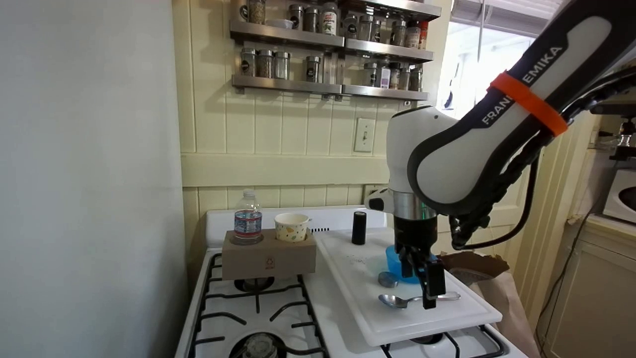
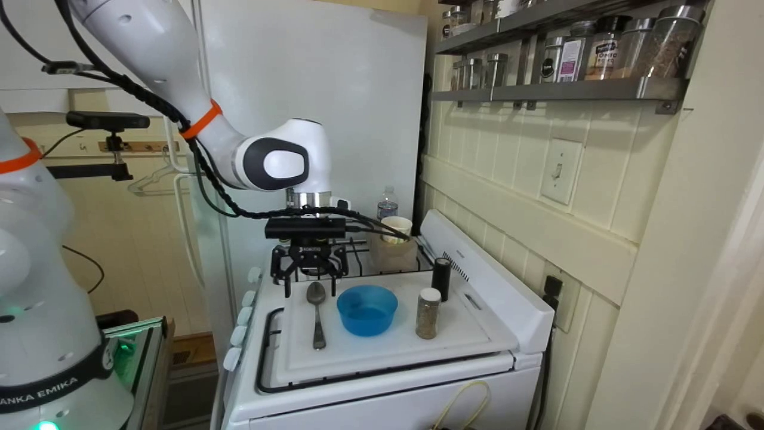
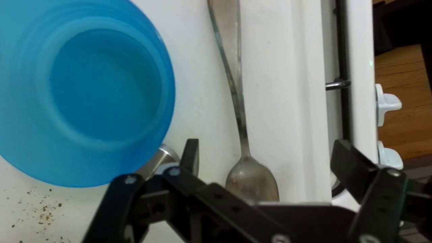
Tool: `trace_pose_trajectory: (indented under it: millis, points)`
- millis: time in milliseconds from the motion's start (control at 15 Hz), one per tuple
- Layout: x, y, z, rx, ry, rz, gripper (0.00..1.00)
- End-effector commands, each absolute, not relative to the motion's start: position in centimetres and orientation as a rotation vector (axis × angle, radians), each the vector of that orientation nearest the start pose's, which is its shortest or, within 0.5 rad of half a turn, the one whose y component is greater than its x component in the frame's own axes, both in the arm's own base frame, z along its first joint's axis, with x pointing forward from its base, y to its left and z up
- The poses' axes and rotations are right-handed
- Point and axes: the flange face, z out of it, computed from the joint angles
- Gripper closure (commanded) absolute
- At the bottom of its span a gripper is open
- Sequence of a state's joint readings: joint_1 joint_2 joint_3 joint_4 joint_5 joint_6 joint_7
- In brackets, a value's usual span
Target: Use the spoon to stir the bowl
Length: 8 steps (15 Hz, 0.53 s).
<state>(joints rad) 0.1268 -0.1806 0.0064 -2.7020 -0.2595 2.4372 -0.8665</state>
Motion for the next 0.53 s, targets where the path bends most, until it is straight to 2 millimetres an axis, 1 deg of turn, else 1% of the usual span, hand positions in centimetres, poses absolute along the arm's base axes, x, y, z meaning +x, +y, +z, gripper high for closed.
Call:
trace_pose_trajectory:
  millis: [0,133,200,267,333,400,467]
  points:
    - [39.30,5.11,26.43,-2.662,-1.849,0.242,0.00]
    - [39.33,5.05,25.94,-2.660,-1.847,0.257,0.00]
    - [39.36,4.92,25.76,-2.660,-1.844,0.261,0.13]
    - [39.41,4.80,25.64,-2.661,-1.840,0.261,0.19]
    - [39.47,4.68,25.63,-2.663,-1.838,0.263,0.27]
    - [39.51,4.58,25.62,-2.665,-1.835,0.265,0.29]
    - [39.54,4.48,25.72,-2.668,-1.833,0.265,0.37]
